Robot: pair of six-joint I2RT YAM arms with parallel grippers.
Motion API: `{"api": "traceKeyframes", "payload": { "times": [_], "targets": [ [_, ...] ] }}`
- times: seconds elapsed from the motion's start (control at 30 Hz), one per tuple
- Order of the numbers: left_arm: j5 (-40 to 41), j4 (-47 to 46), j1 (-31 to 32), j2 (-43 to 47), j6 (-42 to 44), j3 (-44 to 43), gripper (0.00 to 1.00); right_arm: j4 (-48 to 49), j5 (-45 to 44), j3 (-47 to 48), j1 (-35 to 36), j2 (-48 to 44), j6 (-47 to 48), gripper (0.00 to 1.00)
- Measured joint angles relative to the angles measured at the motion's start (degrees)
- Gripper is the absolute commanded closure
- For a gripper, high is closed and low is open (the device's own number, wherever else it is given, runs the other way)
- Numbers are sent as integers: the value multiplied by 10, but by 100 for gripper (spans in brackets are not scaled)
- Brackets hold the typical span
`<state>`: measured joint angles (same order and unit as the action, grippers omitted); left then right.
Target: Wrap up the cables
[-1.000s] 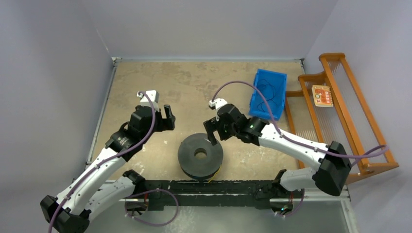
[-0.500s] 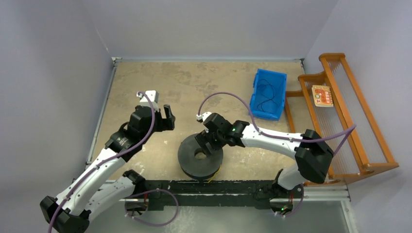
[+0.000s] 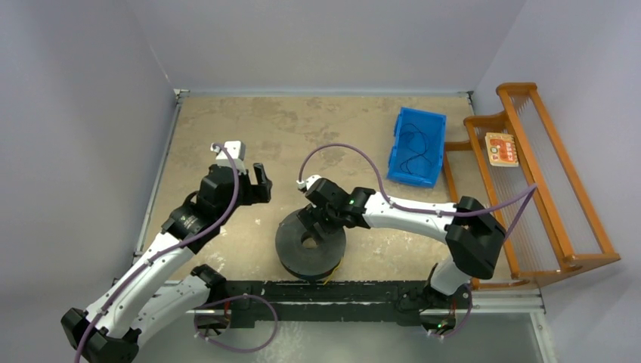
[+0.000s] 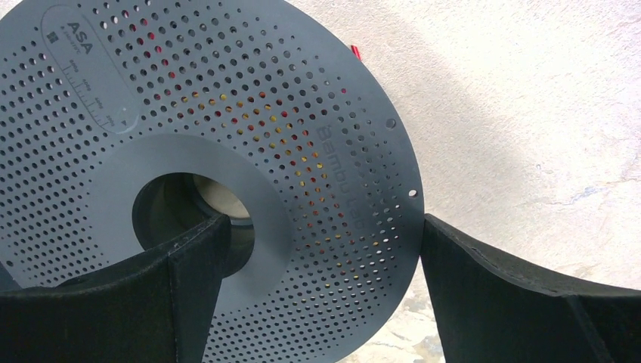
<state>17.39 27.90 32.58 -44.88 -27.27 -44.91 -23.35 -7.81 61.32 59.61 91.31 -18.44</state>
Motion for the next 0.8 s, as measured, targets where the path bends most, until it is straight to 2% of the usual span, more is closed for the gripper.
{"api": "traceKeyframes", "payload": {
  "times": [0.33, 0.53, 0.67, 0.8],
  "targets": [
    [0, 0, 0, 6, 0, 0, 17, -16, -29, 22, 7, 22, -2, 16],
    [0, 0, 0, 6, 0, 0, 17, -31, -38, 43, 9, 40, -2, 30],
    [0, 0, -1, 9, 0, 0, 17, -36, -45, 48, 11, 41, -9, 46],
    [0, 0, -1, 13, 0, 0, 17, -42, -50, 51, 11, 41, -15, 48]
  ]
}}
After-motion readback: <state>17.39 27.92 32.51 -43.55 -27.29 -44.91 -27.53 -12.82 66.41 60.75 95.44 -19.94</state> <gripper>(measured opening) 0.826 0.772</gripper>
